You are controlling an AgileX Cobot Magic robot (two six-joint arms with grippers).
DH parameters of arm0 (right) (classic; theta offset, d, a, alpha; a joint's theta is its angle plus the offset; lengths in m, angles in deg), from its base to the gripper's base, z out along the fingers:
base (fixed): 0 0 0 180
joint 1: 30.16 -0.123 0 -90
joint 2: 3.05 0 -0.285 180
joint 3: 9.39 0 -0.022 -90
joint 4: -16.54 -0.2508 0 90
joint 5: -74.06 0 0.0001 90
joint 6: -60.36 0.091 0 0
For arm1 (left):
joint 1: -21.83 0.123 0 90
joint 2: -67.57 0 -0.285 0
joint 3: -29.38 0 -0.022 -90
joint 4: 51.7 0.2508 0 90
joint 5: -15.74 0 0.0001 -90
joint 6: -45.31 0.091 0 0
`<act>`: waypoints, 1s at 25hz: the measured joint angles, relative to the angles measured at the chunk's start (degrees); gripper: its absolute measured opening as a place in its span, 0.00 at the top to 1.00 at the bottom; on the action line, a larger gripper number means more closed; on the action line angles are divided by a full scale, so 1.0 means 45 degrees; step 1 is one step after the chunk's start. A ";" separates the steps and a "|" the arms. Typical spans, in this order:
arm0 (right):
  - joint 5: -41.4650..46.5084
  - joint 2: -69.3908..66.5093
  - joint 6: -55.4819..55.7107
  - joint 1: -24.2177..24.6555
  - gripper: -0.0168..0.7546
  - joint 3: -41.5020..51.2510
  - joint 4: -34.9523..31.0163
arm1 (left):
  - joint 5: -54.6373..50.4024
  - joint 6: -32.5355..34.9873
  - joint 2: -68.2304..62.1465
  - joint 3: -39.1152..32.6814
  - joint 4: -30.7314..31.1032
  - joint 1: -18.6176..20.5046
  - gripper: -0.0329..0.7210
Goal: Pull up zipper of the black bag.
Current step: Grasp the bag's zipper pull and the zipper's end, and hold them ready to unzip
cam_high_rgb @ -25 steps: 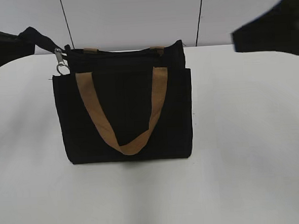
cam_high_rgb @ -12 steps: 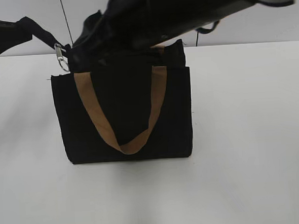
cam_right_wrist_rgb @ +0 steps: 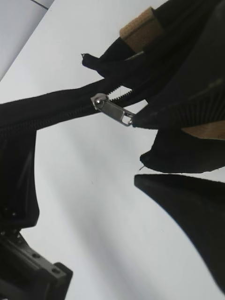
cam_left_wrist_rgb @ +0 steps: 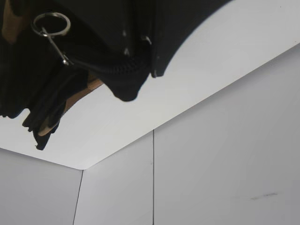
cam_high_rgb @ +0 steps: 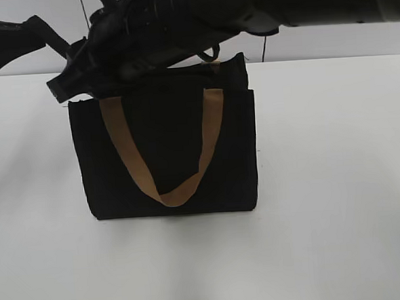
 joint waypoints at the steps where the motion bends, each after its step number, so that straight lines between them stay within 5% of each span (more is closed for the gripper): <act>1: -0.0078 -0.0133 0.0000 0.0000 0.66 -0.0071 -0.0032 | 0.0024 0.0000 0.0000 0.0000 0.0000 0.0000 0.92; 20: -0.1839 -0.1465 0.2058 0.0000 0.67 -0.0115 -0.0173 | 0.0593 0.0000 0.0000 0.0000 0.0392 0.0000 0.92; 25: -0.2445 -0.1477 0.2647 0.0000 0.80 -0.0115 -0.0560 | 0.0870 0.0000 0.0000 0.0000 0.0392 0.0000 0.92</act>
